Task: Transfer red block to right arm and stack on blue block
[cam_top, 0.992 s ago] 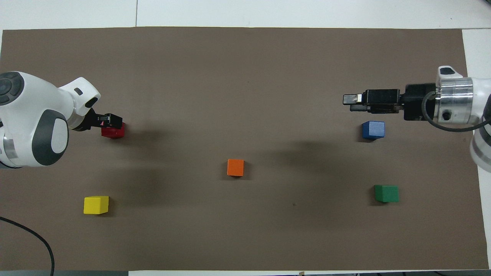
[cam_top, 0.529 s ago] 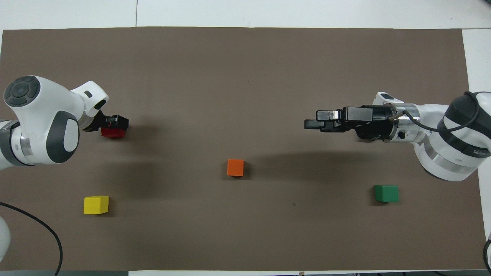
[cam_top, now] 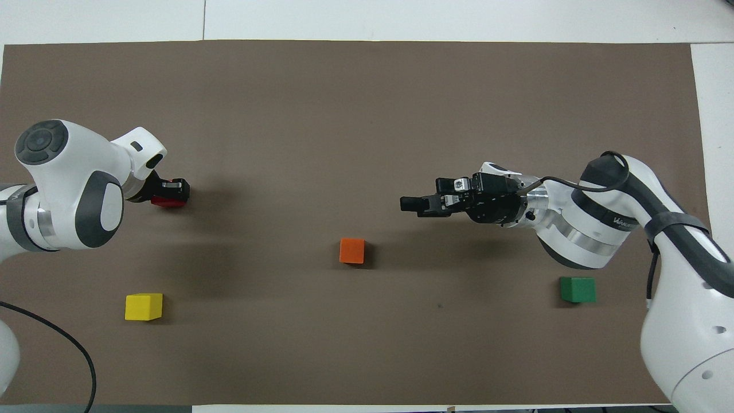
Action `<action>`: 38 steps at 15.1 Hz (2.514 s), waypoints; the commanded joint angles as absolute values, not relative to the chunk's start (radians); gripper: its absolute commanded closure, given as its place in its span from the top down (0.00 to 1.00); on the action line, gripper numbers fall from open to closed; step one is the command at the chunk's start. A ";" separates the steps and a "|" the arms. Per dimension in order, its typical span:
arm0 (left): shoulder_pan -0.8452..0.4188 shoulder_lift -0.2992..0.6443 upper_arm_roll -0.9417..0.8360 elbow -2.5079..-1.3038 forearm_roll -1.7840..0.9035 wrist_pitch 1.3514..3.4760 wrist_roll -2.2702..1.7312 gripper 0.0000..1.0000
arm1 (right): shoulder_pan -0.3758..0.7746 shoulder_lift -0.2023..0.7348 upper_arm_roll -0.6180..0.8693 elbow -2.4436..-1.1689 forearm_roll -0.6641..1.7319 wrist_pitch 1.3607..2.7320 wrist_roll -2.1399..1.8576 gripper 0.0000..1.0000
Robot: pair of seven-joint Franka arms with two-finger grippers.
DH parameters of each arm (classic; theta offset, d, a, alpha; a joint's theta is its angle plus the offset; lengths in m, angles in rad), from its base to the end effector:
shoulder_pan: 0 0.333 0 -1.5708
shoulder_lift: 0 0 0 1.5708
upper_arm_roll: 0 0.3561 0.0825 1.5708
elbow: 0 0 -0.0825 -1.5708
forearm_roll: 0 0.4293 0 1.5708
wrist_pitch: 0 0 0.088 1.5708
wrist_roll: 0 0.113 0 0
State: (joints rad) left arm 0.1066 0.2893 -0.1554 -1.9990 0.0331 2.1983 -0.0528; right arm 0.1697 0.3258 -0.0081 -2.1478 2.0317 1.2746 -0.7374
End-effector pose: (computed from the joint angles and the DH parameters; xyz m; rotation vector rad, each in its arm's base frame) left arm 0.6354 -0.0266 0.3123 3.1245 -0.0190 -0.1360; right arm 0.5740 0.2153 0.3544 -1.0556 0.0826 0.1149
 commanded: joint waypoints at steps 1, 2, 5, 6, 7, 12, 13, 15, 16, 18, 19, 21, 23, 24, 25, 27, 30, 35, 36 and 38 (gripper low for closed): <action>0.087 0.243 -0.150 -1.860 0.005 1.923 -0.161 0.00 | 0.234 0.340 -0.008 -2.125 2.136 1.261 -0.752 1.00; 0.086 0.226 -0.153 -1.795 -0.027 1.813 -0.191 0.00 | 0.251 0.345 -0.009 -2.112 2.169 1.262 -0.759 1.00; 0.086 0.160 -0.155 -1.623 -0.167 1.503 -0.334 0.00 | 0.265 0.360 -0.009 -2.079 2.181 1.305 -0.761 1.00; 0.086 0.122 -0.164 -1.603 -0.216 1.438 -0.422 0.00 | 0.268 0.362 -0.008 -2.079 2.181 1.313 -0.761 1.00; 0.087 0.080 -0.181 -1.603 -0.268 1.404 -0.505 0.00 | 0.282 0.362 -0.006 -2.079 2.183 1.313 -0.761 1.00; 0.086 -0.063 -0.224 -1.612 -0.552 1.296 -1.053 0.00 | 0.327 0.370 -0.006 -2.079 2.226 1.339 -0.761 1.00; 0.086 -0.069 -0.236 -1.617 -0.608 1.316 -1.137 0.00 | 0.327 0.370 -0.005 -2.077 2.233 1.348 -0.761 1.00; 0.074 -0.081 -0.267 -1.661 -0.679 1.431 -1.279 0.00 | 0.340 0.368 -0.005 -2.077 2.255 1.351 -0.761 1.00; 0.058 -0.100 -0.275 -1.701 -0.696 1.501 -1.349 0.00 | 0.344 0.368 -0.005 -2.077 2.256 1.356 -0.761 1.00; 0.008 -0.145 -0.275 -1.822 -0.719 1.688 -1.475 0.00 | 0.342 0.368 -0.005 -2.077 2.256 1.362 -0.761 1.00; 0.000 -0.164 -0.276 -1.871 -0.759 1.765 -1.544 0.00 | 0.342 0.368 -0.005 -2.075 2.256 1.364 -0.761 1.00; -0.002 -0.181 -0.275 -1.916 -0.837 1.869 -1.674 0.00 | 0.344 0.368 -0.005 -2.071 2.256 1.373 -0.761 1.00; -0.018 -0.183 -0.276 -1.927 -0.877 1.942 -1.770 0.00 | 0.347 0.368 -0.005 -2.068 2.256 1.382 -0.761 1.00; -0.034 -0.183 -0.276 -1.933 -0.893 1.975 -1.807 0.00 | 0.348 0.368 -0.005 -2.066 2.258 1.387 -0.761 1.00; -0.052 -0.183 -0.276 -1.942 -0.899 2.011 -1.830 0.00 | 0.354 0.368 -0.003 -2.060 2.258 1.396 -0.761 1.00; -0.113 -0.184 -0.276 -1.965 -0.934 2.081 -1.835 0.00 | 0.357 0.368 -0.003 -2.057 2.264 1.404 -0.761 1.00; -0.179 -0.198 -0.276 -2.005 -0.945 2.143 -1.835 0.00 | 0.359 0.368 -0.002 -2.057 2.279 1.411 -0.761 1.00; -0.183 -0.203 -0.278 -2.043 -1.015 2.203 -1.809 0.00 | 0.359 0.368 0.000 -2.054 2.279 1.427 -0.761 1.00; -0.184 -0.201 -0.278 -2.049 -1.047 2.216 -1.792 0.00 | 0.359 0.370 0.002 -2.051 2.279 1.428 -0.762 1.00; -0.184 -0.198 -0.276 -2.071 -1.106 2.247 -1.741 0.00 | 0.359 0.370 0.012 -2.043 2.279 1.442 -0.762 1.00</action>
